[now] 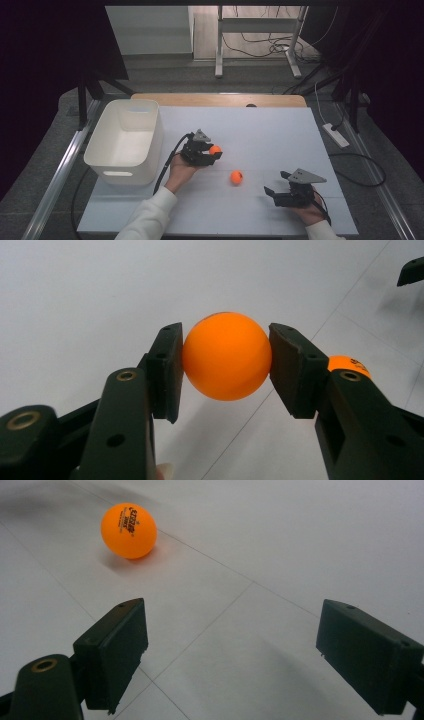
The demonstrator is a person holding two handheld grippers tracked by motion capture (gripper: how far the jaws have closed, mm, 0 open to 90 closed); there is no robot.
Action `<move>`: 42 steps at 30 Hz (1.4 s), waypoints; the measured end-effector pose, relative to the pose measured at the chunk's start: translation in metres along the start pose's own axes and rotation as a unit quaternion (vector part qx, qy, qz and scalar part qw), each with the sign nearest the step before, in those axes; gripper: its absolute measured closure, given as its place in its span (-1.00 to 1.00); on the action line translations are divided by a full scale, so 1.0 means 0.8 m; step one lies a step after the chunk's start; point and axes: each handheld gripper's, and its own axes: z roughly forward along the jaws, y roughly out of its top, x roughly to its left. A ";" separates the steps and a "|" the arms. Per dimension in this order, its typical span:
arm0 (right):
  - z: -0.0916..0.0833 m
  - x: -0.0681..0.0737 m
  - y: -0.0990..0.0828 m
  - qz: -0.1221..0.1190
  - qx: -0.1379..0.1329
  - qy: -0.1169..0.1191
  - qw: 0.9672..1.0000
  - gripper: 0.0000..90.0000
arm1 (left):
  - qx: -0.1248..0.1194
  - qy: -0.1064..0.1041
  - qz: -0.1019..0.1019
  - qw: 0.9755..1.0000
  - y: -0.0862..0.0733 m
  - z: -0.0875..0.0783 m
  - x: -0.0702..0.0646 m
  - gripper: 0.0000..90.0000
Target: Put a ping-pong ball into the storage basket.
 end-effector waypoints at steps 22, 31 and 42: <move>0.001 0.001 0.000 -0.004 0.005 -0.001 1.000 -0.70 | -0.005 0.002 0.000 1.000 -0.003 -0.004 0.001 0.13; 0.001 0.001 0.000 -0.005 0.005 -0.001 1.000 -0.70 | -0.012 0.002 -0.001 1.000 -0.004 -0.009 -0.001 0.12; 0.002 0.002 0.000 -0.005 0.005 -0.002 1.000 -0.69 | -0.012 0.005 -0.005 1.000 -0.007 -0.010 0.002 0.12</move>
